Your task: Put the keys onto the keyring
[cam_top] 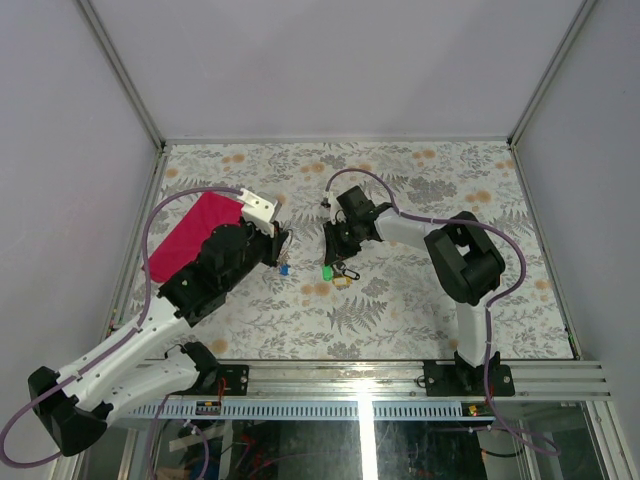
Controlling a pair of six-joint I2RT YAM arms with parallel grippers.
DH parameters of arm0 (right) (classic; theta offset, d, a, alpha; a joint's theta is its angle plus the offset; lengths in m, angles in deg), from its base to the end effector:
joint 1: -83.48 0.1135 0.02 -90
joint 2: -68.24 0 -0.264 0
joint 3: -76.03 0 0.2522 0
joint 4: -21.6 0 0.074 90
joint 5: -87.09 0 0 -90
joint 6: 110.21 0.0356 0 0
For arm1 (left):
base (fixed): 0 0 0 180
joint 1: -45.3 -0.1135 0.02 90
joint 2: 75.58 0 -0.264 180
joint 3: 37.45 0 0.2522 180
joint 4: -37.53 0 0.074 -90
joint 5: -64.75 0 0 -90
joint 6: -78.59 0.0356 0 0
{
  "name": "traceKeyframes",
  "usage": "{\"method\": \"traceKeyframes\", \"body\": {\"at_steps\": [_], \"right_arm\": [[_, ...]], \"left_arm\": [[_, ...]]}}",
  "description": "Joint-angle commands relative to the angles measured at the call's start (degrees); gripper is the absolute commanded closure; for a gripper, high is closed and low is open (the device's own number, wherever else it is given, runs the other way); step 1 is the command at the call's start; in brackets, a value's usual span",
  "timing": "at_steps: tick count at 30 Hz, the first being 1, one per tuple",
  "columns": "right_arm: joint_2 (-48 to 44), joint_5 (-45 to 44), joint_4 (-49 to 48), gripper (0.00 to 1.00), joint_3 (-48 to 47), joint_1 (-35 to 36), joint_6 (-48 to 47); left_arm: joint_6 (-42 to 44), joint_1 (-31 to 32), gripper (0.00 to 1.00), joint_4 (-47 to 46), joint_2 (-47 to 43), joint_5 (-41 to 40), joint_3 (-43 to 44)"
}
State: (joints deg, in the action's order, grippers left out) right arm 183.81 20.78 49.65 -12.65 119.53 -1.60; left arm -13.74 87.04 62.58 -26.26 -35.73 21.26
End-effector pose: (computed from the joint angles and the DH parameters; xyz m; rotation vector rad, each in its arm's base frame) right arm 0.3312 0.2588 0.1503 -0.5750 2.5915 0.8776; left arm 0.1548 -0.1294 0.3254 0.5029 1.7860 -0.3692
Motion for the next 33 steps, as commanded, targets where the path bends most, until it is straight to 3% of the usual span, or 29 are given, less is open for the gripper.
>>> {"method": "traceKeyframes", "body": {"at_steps": [1, 12, 26, 33], "right_arm": [[1.7, 1.5, -1.6, 0.76, -2.5, 0.1, 0.3], [0.4, 2.1, -3.0, 0.99, -1.9, 0.1, -1.2], [-10.2, 3.7, -12.6, 1.0, 6.2, 0.1, -7.4], [-19.7, 4.1, -21.6, 1.0, 14.3, 0.1, -10.6]], "left_arm": [[-0.1, -0.5, 1.0, -1.7, 0.0, 0.8, 0.1], [-0.2, -0.6, 1.0, -1.7, -0.3, 1.3, 0.5], [-0.8, -0.6, 1.0, -2.0, -1.6, 1.0, 0.2], [-1.0, -0.6, 1.0, -2.3, -2.8, 1.1, 0.2]]}}
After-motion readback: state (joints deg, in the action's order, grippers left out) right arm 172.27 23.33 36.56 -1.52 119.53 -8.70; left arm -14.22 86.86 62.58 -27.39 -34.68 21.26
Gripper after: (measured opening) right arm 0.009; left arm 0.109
